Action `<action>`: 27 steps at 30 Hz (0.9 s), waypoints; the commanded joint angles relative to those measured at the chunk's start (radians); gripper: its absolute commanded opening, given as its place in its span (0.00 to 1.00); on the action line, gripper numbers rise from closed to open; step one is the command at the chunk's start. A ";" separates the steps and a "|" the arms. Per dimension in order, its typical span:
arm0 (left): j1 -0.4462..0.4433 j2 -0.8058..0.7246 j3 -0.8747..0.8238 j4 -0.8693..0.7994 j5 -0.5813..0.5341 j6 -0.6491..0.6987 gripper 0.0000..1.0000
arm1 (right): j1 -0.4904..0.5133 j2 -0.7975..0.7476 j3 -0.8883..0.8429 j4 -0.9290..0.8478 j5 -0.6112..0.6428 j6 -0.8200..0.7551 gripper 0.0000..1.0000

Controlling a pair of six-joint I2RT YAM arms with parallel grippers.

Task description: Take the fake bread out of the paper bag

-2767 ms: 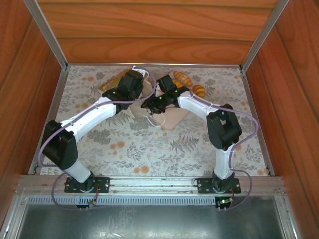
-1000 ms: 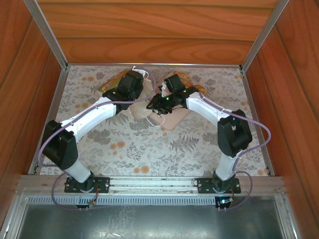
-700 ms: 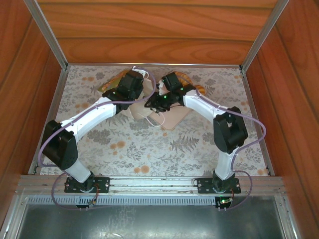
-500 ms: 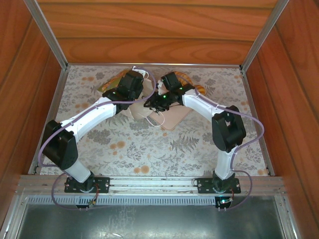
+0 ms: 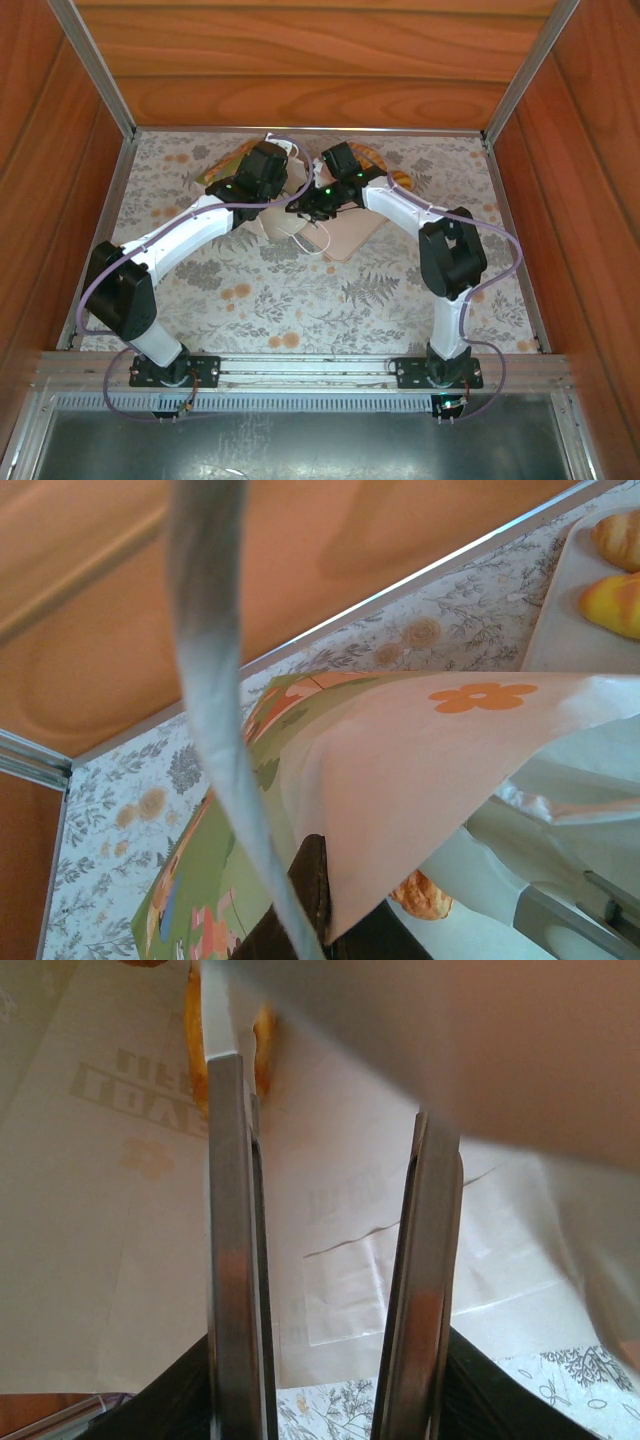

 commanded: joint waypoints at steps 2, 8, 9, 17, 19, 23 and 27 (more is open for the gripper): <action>-0.008 -0.002 0.006 0.008 0.014 -0.005 0.00 | -0.007 0.019 0.049 0.003 -0.039 -0.033 0.47; -0.008 -0.003 0.004 0.007 0.019 -0.007 0.00 | -0.006 0.049 0.085 -0.016 -0.025 -0.043 0.50; -0.007 -0.003 0.006 0.007 0.019 -0.007 0.00 | -0.007 0.054 0.090 -0.019 -0.023 -0.042 0.50; -0.007 -0.002 0.006 0.009 0.026 -0.014 0.00 | -0.005 0.094 0.129 -0.032 -0.007 -0.041 0.49; -0.009 -0.002 0.005 0.009 0.026 -0.013 0.00 | -0.005 0.096 0.132 -0.037 0.000 -0.041 0.48; -0.007 -0.001 0.007 0.009 0.026 -0.013 0.00 | -0.005 0.090 0.125 -0.031 0.000 -0.041 0.43; -0.007 -0.001 0.005 0.009 0.025 -0.013 0.00 | -0.005 0.066 0.102 -0.014 -0.003 -0.042 0.38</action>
